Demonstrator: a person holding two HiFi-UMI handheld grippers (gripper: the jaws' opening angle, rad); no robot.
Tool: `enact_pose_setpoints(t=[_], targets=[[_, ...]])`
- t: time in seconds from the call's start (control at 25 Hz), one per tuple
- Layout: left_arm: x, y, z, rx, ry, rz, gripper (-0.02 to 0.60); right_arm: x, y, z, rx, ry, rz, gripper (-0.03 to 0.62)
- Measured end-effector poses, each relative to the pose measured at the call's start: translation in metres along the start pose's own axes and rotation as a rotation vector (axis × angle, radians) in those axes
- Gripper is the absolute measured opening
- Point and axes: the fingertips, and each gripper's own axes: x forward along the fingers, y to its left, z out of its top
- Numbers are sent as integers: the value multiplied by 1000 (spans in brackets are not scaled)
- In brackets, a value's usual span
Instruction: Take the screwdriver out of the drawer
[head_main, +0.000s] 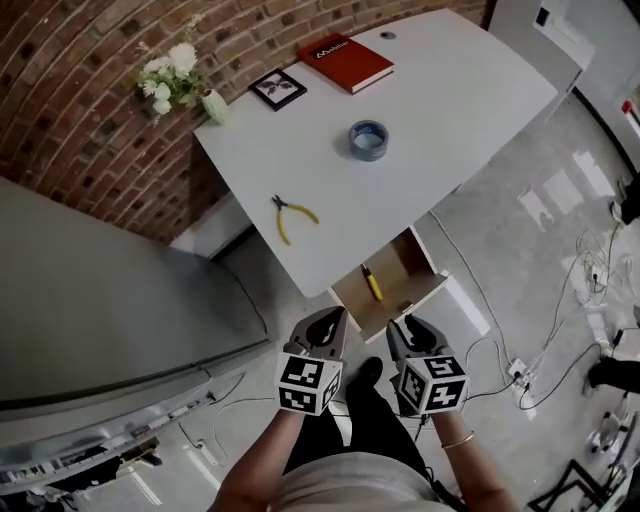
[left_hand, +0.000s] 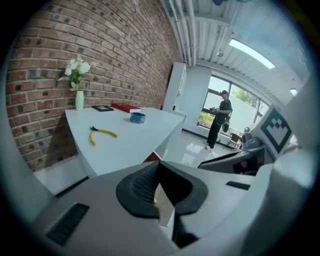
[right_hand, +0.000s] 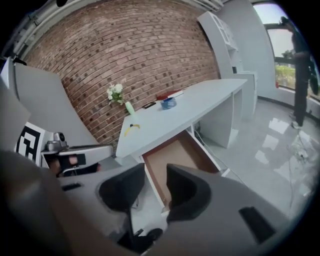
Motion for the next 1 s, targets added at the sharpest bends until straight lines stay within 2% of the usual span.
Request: enact_pose_setpoints(t=[0.2, 0.48, 0.8, 1.0], targets=[[-14, 20, -16, -64, 0, 85, -8, 32, 6, -5, -64, 71, 41, 132], [-31, 45, -45, -163, -2, 178, -8, 67, 3, -19, -155, 155, 39, 132], [-33, 59, -76, -237, -9, 234, -8, 98, -8, -36, -229, 214, 6, 132], [-29, 60, -90, -258, -9, 234, -8, 117, -17, -47, -282, 243, -14, 132]])
